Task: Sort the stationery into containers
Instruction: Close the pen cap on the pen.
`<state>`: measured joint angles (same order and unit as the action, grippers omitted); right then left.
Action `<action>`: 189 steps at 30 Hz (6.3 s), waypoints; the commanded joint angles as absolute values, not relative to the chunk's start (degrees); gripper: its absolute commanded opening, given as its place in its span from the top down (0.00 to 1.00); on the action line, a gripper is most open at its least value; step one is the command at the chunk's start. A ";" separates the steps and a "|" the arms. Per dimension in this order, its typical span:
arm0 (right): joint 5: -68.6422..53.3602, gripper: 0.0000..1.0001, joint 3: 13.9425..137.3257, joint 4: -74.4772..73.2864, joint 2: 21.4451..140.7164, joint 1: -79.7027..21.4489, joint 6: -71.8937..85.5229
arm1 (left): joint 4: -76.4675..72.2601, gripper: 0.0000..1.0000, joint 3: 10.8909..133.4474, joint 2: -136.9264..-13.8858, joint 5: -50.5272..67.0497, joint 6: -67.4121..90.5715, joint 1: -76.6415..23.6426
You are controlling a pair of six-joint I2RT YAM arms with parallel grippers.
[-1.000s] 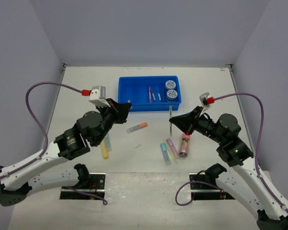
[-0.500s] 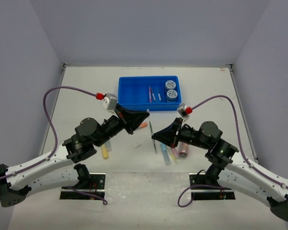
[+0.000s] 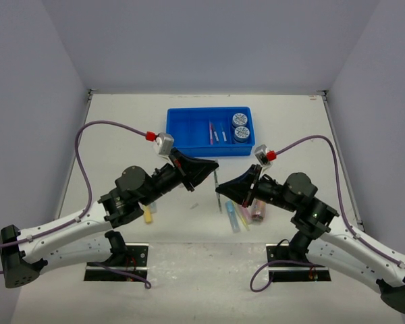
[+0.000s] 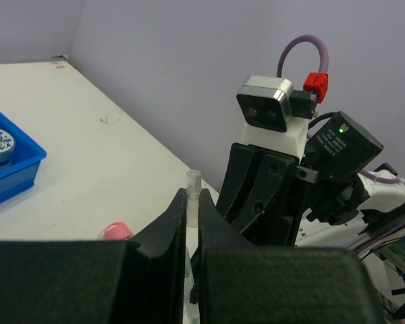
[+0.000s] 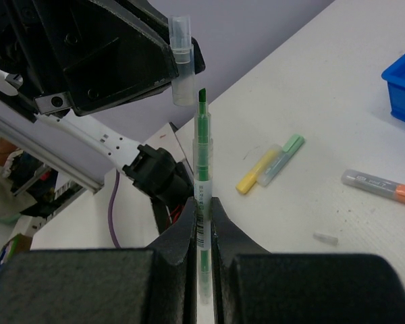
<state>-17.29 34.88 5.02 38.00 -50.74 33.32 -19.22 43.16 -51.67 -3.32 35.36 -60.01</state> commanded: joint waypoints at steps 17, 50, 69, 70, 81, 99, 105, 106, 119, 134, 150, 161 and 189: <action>-16.07 1.00 38.59 3.16 38.16 -51.06 30.57 | -18.93 1.00 45.35 -51.91 -11.37 35.44 -59.68; -13.12 1.00 41.33 -2.08 39.73 -51.06 30.15 | -20.74 1.00 43.83 -52.76 -10.88 38.08 -59.68; -11.60 1.00 43.25 -2.19 39.90 -51.06 30.59 | -22.68 1.00 42.36 -53.62 -9.13 38.41 -59.76; -11.46 1.00 43.39 -1.98 39.98 -51.06 30.73 | -22.97 1.00 42.14 -53.76 -8.85 38.48 -59.69; -7.10 1.00 47.14 -1.16 42.13 -51.06 33.47 | -24.87 1.00 40.49 -54.84 -6.47 39.14 -59.68; -15.28 1.00 46.55 -0.44 43.83 -51.06 27.64 | -19.60 0.77 43.08 -53.22 -6.56 36.19 -59.62; -16.02 1.00 46.41 -0.41 43.97 -51.06 27.86 | -21.40 1.00 43.07 -53.85 -3.45 36.30 -59.65; -15.94 1.00 46.49 -0.44 43.97 -51.06 27.83 | -21.64 1.00 42.98 -53.82 -2.89 36.27 -59.65; -21.00 1.00 46.79 4.49 49.57 -51.18 30.15 | -21.95 1.00 44.23 -51.15 -1.12 34.45 -59.59; -22.10 1.00 48.21 0.22 49.13 -51.50 27.86 | -10.99 0.51 50.44 -50.27 -12.83 31.20 -59.59; -19.73 1.00 50.39 -2.14 49.54 -51.74 26.67 | -14.31 0.70 49.66 -53.28 -5.30 32.21 -59.68; -15.13 1.00 55.54 -2.90 51.94 -51.77 25.40 | -16.52 1.00 44.30 -52.91 -1.59 35.06 -59.59; -13.51 1.00 88.53 -9.30 71.17 -45.65 15.70 | -24.40 1.00 28.66 -51.54 4.59 46.42 -63.47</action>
<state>-21.67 79.66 -32.21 70.25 -51.14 16.27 -36.79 33.73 -48.05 -11.55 42.91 -57.20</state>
